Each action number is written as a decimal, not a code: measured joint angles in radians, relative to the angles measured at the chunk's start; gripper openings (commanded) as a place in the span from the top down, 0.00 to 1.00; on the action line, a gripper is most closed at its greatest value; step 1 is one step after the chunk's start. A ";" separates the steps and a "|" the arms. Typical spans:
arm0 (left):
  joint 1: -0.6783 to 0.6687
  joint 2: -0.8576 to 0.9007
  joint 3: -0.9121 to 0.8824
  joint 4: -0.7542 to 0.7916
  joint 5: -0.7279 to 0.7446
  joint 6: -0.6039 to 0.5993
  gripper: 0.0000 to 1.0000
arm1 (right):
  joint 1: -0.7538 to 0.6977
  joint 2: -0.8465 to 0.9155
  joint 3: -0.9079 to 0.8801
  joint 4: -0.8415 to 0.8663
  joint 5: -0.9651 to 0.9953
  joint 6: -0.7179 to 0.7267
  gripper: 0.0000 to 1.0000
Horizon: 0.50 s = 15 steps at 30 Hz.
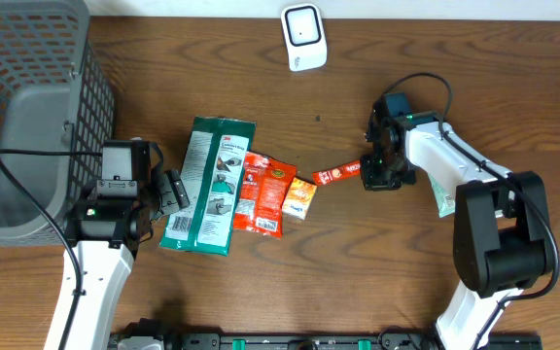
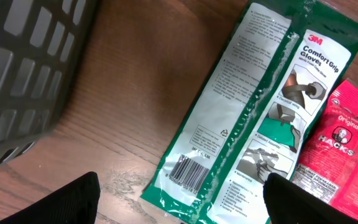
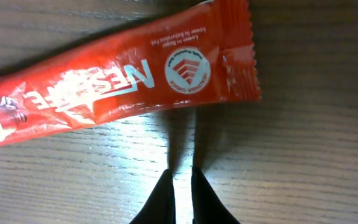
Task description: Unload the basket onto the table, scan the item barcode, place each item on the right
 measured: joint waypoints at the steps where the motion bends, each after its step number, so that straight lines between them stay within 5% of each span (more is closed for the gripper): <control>1: 0.000 0.000 0.000 0.000 0.000 0.000 0.15 | 0.000 0.000 0.000 0.001 0.000 0.000 0.96; 15: 0.000 0.000 0.000 0.000 0.000 0.000 0.15 | -0.003 0.000 0.019 0.115 -0.238 -0.002 0.99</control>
